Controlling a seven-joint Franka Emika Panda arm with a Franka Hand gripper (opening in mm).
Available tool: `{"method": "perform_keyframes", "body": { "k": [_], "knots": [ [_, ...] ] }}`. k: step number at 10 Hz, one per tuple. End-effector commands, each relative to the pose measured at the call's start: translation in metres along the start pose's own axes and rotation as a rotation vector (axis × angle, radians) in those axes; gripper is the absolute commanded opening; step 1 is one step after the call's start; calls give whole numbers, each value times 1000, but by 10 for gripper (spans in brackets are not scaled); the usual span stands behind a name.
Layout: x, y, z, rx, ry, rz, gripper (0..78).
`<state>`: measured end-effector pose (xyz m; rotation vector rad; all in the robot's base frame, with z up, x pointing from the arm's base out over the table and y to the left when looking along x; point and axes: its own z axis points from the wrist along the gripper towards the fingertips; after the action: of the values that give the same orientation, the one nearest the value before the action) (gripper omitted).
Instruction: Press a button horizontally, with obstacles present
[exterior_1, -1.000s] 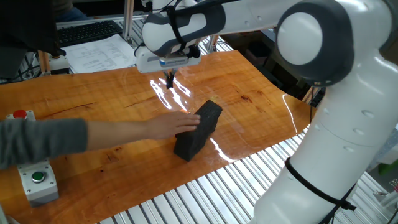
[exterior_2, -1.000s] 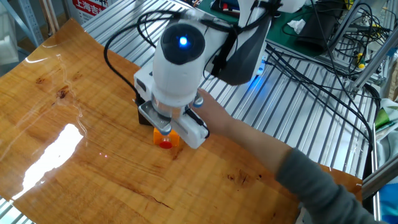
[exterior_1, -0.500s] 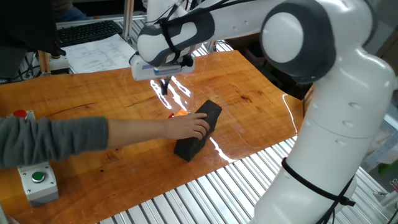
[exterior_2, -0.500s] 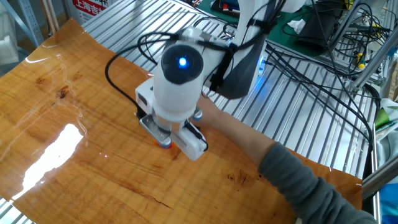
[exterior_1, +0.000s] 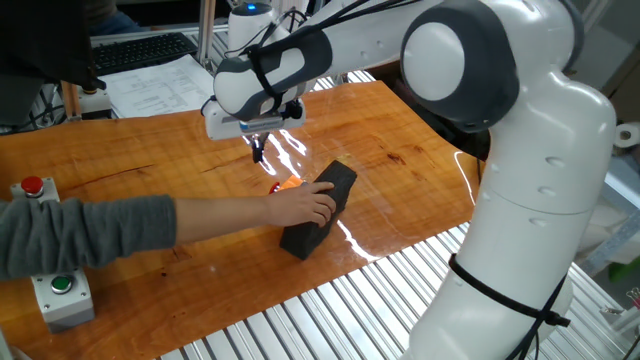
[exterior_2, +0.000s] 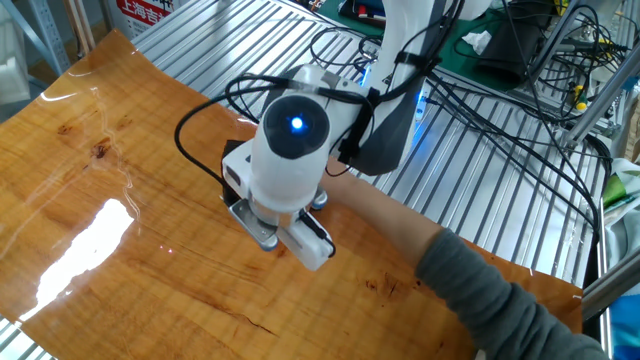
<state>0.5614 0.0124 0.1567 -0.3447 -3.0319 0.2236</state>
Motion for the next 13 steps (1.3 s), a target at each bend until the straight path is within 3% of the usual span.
{"method": "perform_keyframes", "body": {
  "k": [1, 3, 7, 13],
  "knots": [
    [-5, 10, 18, 41, -14, 33, 0],
    [-5, 13, 25, 46, -15, 46, 0],
    [-9, 15, 34, 99, 33, 78, 0],
    [-15, 12, 49, 131, 82, 110, 0]
  ]
}}
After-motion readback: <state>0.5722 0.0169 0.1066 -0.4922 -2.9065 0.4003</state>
